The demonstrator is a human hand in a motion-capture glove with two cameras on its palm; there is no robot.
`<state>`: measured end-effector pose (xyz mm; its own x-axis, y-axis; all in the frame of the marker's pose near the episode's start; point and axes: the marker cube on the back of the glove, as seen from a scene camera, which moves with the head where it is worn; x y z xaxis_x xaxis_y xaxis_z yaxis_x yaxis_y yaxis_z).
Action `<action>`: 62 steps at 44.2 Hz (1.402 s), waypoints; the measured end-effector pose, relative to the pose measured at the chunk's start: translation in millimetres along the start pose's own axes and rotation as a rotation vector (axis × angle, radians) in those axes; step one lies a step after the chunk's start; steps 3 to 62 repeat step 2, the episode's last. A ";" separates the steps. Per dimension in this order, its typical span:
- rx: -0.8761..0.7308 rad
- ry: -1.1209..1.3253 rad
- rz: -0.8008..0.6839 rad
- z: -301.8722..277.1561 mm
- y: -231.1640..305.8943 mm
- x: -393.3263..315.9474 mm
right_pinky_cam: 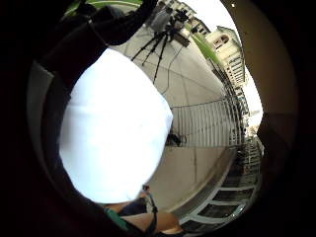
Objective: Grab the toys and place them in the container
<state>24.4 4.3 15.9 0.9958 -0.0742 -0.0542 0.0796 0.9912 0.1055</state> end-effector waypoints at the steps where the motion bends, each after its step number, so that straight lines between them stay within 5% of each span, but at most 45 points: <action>1: -0.010 -0.004 -0.004 0.4 1.7 2.1; 62: -0.016 -0.008 -0.007 0.6 3.0 3.5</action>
